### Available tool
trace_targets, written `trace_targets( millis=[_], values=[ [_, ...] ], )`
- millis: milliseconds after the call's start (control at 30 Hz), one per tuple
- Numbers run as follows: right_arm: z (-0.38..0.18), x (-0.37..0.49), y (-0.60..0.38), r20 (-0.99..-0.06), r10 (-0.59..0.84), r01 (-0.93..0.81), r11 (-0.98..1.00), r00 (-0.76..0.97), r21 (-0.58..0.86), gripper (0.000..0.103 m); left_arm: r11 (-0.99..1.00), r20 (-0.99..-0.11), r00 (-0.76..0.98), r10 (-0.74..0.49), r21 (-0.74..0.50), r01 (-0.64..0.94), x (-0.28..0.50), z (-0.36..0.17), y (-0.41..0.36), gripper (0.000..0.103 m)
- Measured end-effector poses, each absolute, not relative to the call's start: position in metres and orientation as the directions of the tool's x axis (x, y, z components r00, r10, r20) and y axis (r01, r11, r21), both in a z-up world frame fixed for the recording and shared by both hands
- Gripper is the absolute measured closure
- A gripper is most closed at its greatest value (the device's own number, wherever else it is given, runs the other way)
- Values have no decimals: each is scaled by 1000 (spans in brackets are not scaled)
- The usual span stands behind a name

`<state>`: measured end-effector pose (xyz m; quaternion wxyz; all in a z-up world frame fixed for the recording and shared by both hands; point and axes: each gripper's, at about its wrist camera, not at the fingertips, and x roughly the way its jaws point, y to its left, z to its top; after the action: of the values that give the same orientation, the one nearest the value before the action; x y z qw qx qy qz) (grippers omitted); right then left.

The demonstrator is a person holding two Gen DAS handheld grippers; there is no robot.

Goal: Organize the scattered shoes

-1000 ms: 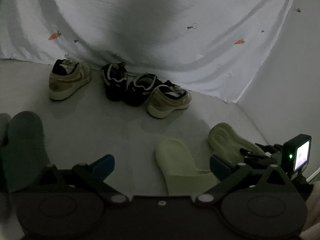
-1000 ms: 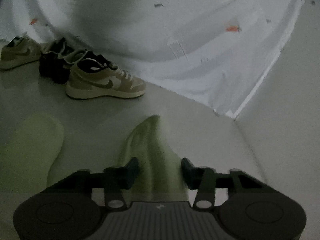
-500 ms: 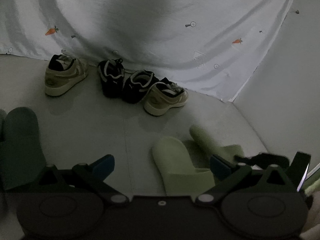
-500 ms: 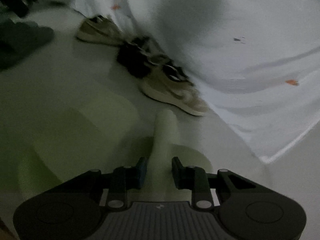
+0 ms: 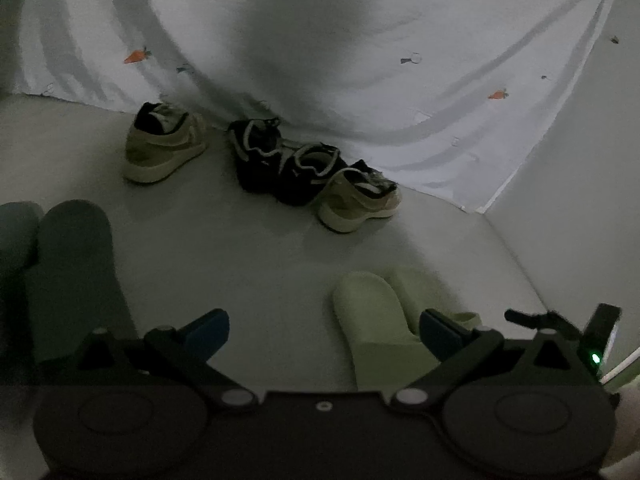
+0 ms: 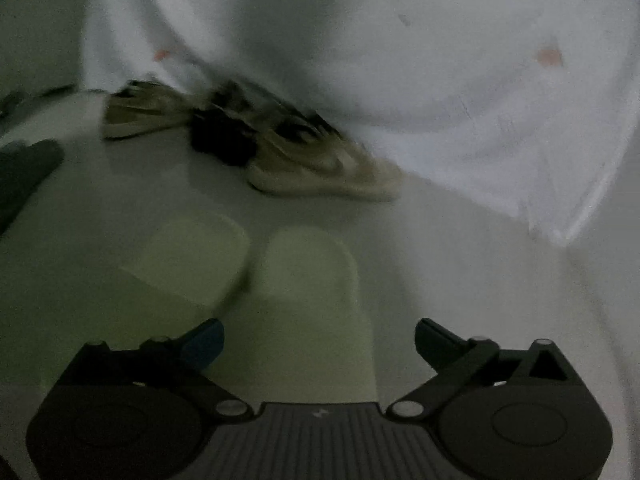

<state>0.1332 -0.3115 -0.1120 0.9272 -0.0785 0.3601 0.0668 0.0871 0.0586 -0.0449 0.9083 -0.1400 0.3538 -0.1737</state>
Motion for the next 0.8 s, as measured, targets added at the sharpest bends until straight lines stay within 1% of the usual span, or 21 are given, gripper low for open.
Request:
trace_targets(
  millis=[67, 100, 233, 300, 400, 533, 800],
  values=[
    [-120, 142, -328, -709, 150, -154, 986, 689, 59, 1, 901, -600, 685, -414, -376, 215, 86, -46, 61, 0],
    [-129, 148, -330, -743, 175, -139, 984, 646, 110, 1, 902, -602, 683, -413, -375, 214, 85, -46, 62, 0],
    [-134, 140, -312, -769, 125, -144, 989, 627, 43, 3, 907, -610, 682, -404, -363, 213, 80, -45, 67, 0],
    [-134, 126, -296, -789, 89, -113, 993, 607, 26, 3, 910, -610, 686, -397, -362, 204, 77, -46, 73, 0],
    [-135, 108, -277, -802, 69, -76, 997, 593, 29, 3, 913, -614, 693, -378, -370, 170, 73, -48, 85, 0],
    [-135, 102, -241, -817, 80, -93, 995, 572, 32, 3, 908, -614, 700, -366, -399, 126, 73, -52, 105, 0],
    [-136, 147, -164, -830, 66, -75, 997, 554, 29, 3, 899, -602, 706, -373, -422, 115, 76, -53, 138, 0]
  ],
)
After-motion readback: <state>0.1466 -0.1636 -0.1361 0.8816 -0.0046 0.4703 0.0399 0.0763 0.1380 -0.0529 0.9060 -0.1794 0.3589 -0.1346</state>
